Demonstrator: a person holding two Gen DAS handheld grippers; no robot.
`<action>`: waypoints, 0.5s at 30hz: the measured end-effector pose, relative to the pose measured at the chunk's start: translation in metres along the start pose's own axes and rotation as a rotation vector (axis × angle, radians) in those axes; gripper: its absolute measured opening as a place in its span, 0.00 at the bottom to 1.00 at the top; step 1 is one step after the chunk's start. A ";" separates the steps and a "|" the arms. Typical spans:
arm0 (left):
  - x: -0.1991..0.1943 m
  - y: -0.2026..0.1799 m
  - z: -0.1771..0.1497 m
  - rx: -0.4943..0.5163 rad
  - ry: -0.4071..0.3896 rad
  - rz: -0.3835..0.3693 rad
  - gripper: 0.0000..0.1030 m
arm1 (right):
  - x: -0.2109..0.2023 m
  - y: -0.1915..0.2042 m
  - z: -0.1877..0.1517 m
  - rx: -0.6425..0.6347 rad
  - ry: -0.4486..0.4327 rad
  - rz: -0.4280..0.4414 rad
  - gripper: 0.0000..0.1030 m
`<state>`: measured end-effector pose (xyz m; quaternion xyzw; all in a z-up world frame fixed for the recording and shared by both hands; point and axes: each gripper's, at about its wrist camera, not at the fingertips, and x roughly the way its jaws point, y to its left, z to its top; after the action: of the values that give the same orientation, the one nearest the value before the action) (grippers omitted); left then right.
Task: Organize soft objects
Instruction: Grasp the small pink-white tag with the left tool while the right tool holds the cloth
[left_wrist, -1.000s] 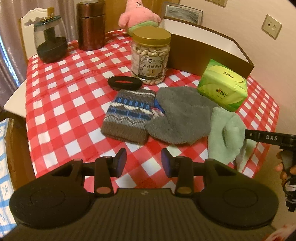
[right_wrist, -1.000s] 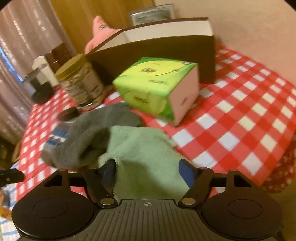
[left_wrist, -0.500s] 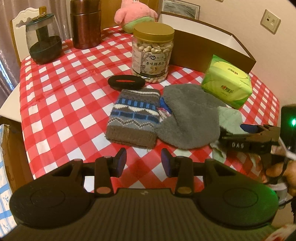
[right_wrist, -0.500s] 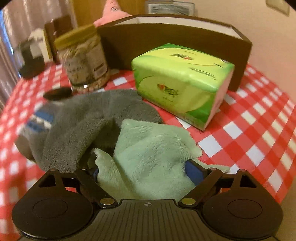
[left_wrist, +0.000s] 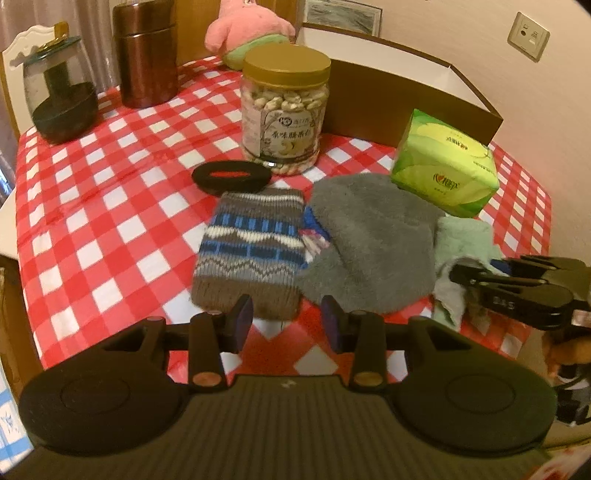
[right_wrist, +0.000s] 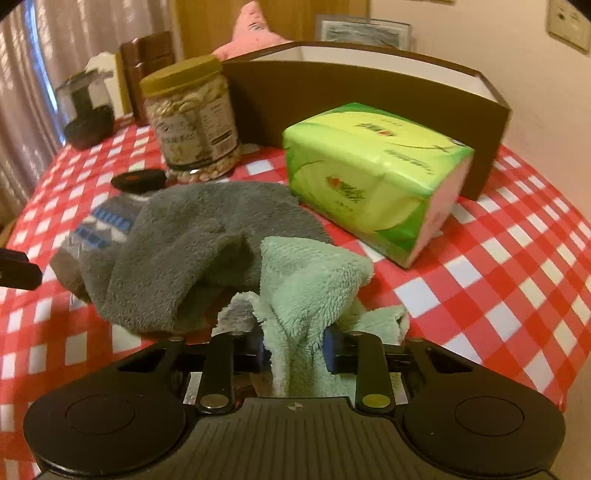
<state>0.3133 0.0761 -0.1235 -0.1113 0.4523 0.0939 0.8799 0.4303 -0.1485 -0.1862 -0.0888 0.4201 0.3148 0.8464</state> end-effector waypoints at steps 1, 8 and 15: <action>0.002 0.000 0.003 0.002 -0.008 -0.003 0.33 | -0.003 -0.004 0.001 0.018 -0.006 0.002 0.28; 0.031 -0.002 0.028 -0.010 -0.024 -0.060 0.19 | -0.017 -0.035 0.013 0.117 -0.043 -0.023 0.28; 0.067 -0.003 0.036 -0.114 0.065 -0.157 0.13 | -0.017 -0.045 0.016 0.135 -0.048 -0.023 0.28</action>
<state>0.3807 0.0873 -0.1578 -0.1992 0.4645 0.0464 0.8616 0.4606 -0.1846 -0.1682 -0.0289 0.4187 0.2781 0.8640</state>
